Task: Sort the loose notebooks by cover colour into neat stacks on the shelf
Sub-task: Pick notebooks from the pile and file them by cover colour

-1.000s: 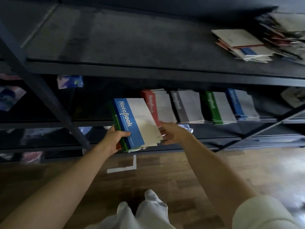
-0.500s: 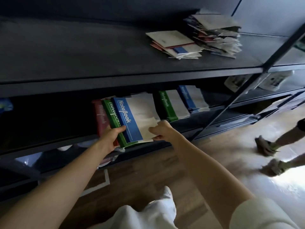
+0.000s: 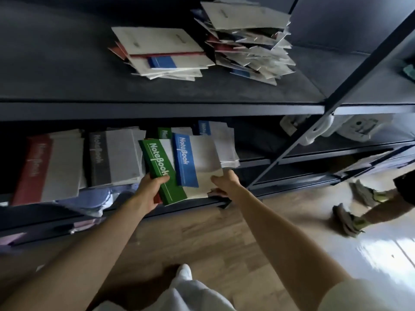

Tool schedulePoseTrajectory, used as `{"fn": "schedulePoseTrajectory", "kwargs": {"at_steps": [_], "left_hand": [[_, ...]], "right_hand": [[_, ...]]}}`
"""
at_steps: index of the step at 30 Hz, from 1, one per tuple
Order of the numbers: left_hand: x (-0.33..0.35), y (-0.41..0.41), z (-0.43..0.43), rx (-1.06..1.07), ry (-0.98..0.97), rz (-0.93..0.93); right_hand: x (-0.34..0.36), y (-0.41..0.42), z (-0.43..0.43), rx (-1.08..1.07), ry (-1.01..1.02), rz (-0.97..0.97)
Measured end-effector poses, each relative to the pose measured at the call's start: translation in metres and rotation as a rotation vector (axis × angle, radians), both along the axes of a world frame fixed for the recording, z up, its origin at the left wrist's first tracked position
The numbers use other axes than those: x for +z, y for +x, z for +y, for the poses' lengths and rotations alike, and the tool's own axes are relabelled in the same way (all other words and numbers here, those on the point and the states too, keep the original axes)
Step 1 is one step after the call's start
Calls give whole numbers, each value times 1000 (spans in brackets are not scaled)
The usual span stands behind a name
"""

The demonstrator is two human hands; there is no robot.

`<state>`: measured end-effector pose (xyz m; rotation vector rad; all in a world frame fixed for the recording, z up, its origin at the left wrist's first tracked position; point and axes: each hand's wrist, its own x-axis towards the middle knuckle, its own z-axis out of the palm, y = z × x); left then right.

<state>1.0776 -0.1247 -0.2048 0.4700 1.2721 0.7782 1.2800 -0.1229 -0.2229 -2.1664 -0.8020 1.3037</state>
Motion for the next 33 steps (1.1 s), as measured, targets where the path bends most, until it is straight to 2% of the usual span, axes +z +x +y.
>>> {"fn": "schedulePoseTrajectory", "kwargs": {"at_steps": [10,14,24,30,33], "left_hand": [[-4,42,6,49,-56,66],[-5,42,16,95,-42,73],[-5,37,20,75,-26,101],[-5,33,18,92,-44,73],[-5,32,17,88,-39,69]], "right_hand": [[-13,83,37,16,53,-365],[-16,88,58,-22,104,-406],[-28,83,78,-117,54,-246],[-39,64,77,-148,68,-5],[-43,58,79,-189,140,99]]}}
